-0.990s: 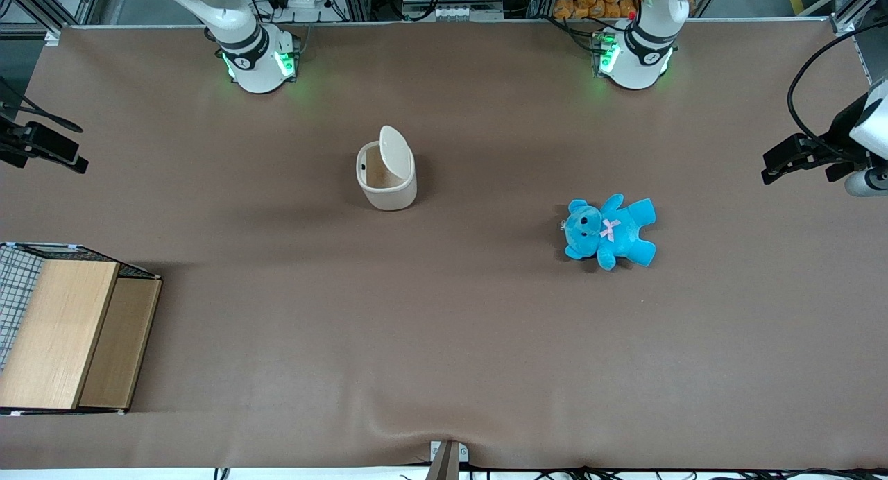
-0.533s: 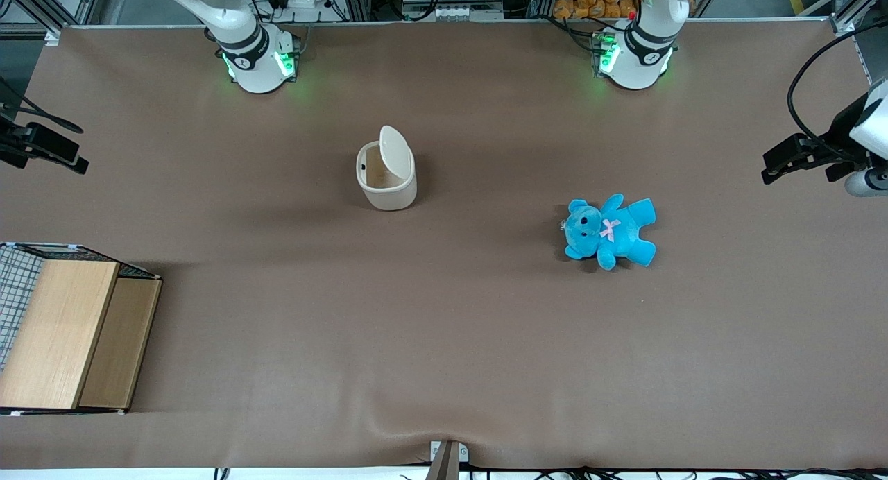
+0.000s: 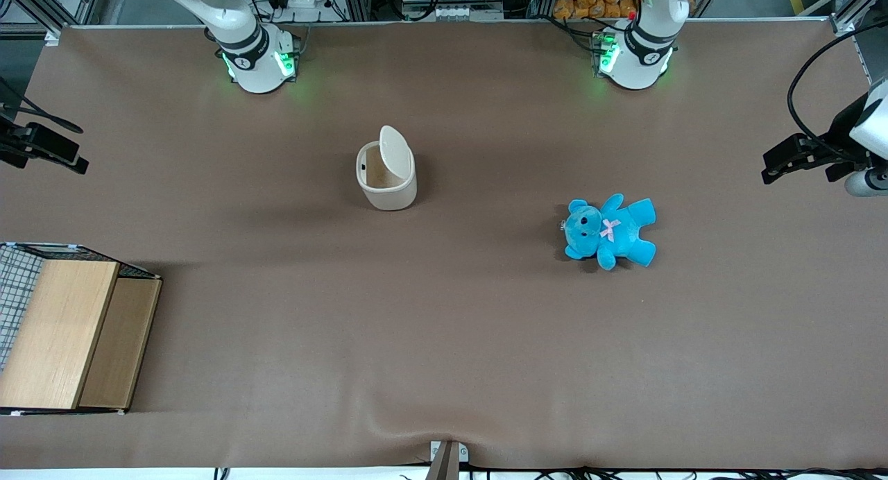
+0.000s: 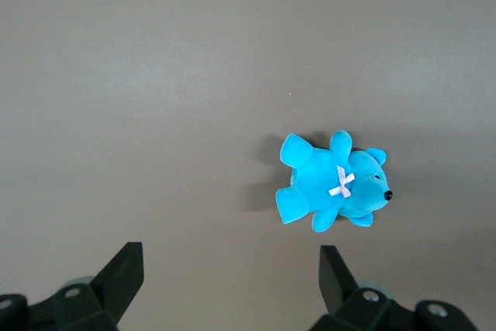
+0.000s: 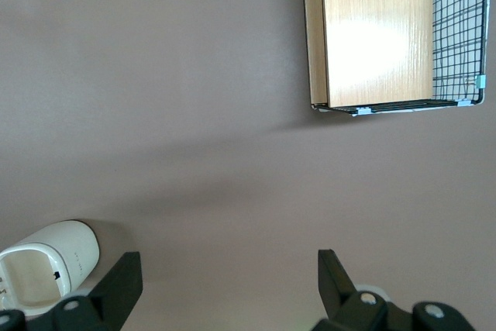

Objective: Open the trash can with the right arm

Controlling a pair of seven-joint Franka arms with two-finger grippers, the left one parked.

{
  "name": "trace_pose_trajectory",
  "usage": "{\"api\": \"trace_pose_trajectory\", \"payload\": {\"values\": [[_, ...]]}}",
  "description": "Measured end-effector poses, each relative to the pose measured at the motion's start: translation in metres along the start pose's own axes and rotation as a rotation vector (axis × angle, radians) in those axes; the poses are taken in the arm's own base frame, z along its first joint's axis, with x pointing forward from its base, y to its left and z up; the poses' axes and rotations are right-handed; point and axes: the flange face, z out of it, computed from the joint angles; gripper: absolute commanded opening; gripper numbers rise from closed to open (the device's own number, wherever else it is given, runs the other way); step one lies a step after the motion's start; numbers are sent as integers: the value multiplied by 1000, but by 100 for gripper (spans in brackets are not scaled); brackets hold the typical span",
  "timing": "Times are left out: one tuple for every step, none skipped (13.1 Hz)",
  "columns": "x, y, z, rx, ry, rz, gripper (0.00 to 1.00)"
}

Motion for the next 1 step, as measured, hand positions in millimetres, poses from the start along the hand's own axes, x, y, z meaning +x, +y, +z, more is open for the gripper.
{"api": "trace_pose_trajectory", "payload": {"values": [[0,0,0,0,-1,0,100]]}}
